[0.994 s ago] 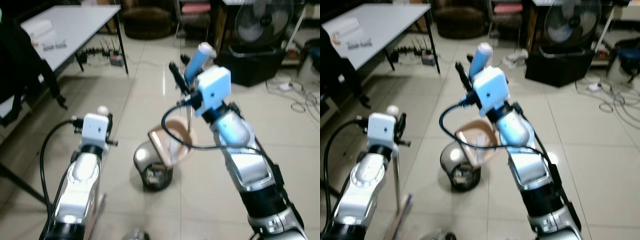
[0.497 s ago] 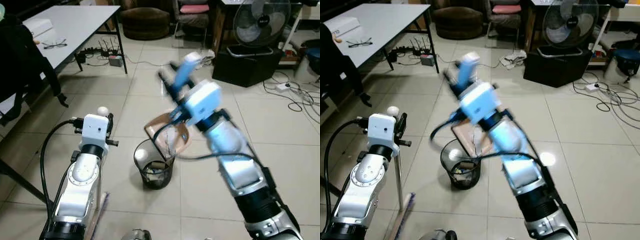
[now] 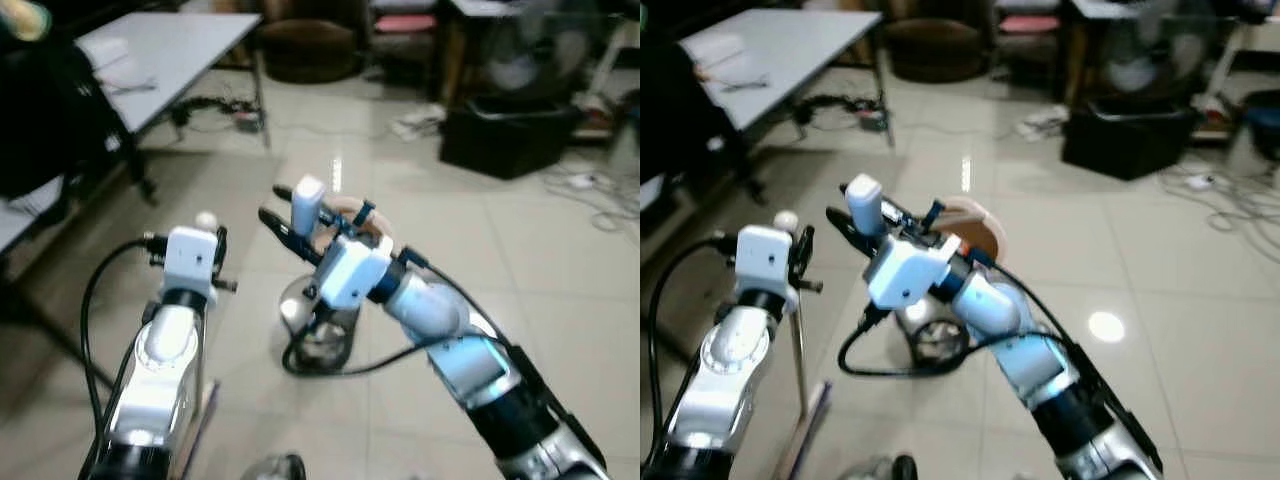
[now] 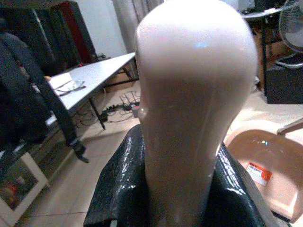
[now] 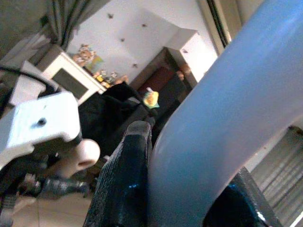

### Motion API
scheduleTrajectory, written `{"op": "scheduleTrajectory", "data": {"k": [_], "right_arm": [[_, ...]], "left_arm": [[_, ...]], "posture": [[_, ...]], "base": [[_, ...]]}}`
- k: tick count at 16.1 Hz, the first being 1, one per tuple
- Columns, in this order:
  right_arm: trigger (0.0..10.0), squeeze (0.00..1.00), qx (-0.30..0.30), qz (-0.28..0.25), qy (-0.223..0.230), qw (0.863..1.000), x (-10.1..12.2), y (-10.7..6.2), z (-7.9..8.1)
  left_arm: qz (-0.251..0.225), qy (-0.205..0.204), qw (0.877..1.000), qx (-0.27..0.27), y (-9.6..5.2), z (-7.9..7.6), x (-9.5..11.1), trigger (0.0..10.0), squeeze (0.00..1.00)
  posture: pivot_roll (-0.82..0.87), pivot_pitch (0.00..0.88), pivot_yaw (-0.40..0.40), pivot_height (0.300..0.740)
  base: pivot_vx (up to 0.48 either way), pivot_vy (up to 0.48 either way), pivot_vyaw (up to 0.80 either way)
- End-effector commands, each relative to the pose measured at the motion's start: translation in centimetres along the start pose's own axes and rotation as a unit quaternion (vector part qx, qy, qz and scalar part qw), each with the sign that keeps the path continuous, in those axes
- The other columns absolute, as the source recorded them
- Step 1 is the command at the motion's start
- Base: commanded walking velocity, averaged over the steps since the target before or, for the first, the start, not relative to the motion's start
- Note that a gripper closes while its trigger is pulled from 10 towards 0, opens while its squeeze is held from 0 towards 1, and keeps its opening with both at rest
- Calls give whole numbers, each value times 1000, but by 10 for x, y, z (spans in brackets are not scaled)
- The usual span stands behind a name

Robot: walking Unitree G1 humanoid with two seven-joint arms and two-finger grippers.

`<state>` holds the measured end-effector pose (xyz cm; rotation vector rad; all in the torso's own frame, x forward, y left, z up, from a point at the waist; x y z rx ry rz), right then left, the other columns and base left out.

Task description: Sweep floor

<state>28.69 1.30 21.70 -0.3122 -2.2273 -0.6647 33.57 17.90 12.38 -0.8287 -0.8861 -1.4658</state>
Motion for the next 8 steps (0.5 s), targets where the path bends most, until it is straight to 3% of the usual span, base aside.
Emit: {"op": "scheduleTrajectory", "data": {"k": [1, 2, 4, 5, 6, 7, 8], "right_arm": [[10000, 0, 5, -25, -52, 998, 10, 1, -1], [10000, 0, -28, -15, -81, 996, 8, -1, -14], [10000, 0, -138, 18, -110, 984, 3, -13, -57], [10000, 0, -258, 69, -137, 954, -3, -45, -110], [10000, 0, -284, 84, -139, 945, -6, -54, -121], [10000, 0, -350, 129, -117, 920, -19, -84, -144], [10000, 0, -391, 160, -88, 902, -31, -108, -154]], "left_arm": [[-18, 12, 1000, 2, 4, 5, 10, 10000, 0], [-20, 13, 1000, 1, 5, 5, 11, 10000, 0], [-20, 6, 1000, -6, 5, 2, 11, 10000, 0], [-16, 5, 1000, -18, 4, -3, 9, 10000, 0], [-15, 4, 1000, -19, 4, -4, 8, 10000, 0], [-13, 8, 999, -29, 4, -8, 7, 10000, 0], [-13, 13, 999, -35, 4, -11, 7, 10000, 0]], "posture": [[-30, 36, 95, 740], [-29, 36, 95, 740], [-30, 31, 91, 740], [-37, 29, 93, 740], [-37, 29, 93, 740], [-47, 29, 96, 740], [-47, 29, 96, 740]], "base": [[0, 0, 0], [0, 0, 0], [0, 0, 0], [0, 0, 0], [0, 0, 0], [0, 0, 0], [0, 0, 0]]}}
Point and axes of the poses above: a point about 5 cm out from each wrist's last joint towards the gripper, its own y axis pointing out of the wrist towards the gripper, its own x axis along the axis of the wrist's last joint, z = x × y, the point moved 5 cm from there along y, pointing out of the wrist towards the gripper, and after that the axes turned 12 degrees about y, right-handed, at the moved point
